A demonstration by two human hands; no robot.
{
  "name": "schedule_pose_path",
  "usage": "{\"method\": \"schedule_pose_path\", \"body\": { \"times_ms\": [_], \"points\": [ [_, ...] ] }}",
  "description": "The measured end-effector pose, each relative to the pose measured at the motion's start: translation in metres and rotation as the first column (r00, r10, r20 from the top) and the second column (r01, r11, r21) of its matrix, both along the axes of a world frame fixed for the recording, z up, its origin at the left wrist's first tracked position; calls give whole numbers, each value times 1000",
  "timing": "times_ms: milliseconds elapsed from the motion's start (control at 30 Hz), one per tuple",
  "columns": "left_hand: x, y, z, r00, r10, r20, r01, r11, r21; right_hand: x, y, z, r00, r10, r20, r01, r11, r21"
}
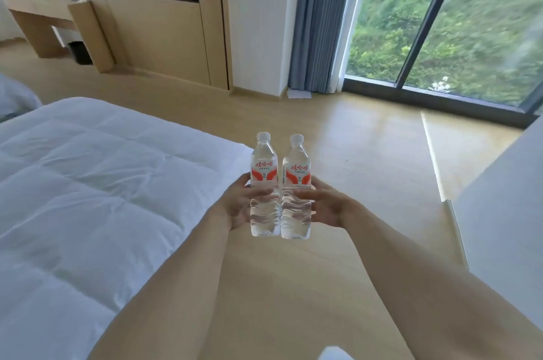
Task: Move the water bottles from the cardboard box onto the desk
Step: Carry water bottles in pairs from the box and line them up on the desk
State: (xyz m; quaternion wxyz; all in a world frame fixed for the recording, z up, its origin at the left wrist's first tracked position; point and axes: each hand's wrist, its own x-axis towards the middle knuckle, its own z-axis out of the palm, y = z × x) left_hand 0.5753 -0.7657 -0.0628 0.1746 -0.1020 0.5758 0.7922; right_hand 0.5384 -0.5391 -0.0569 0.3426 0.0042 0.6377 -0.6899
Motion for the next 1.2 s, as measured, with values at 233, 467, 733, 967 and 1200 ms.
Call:
{"method": "schedule_pose_path", "body": {
  "times_ms": [233,467,733,967,1200],
  "points": [
    [-89,20,1,991,-134,-10,134,991,5,-65,21,-3,994,-106,-10,106,994,2],
    [-185,44,-10,989,-143,25,144,989,-24,-164,44,-21,996,-88,-19,87,996,-33],
    [-313,60,-2,999,28,29,-24,991,-133,-321,61,-15,999,41,-13,-42,998,-55],
    [-410,80,1,991,136,4,-135,984,-118,-437,75,-8,995,103,8,-103,994,-41],
    [-528,92,-8,991,130,-9,-130,987,-98,-548,87,-15,996,90,6,-90,996,4]
  ]
}}
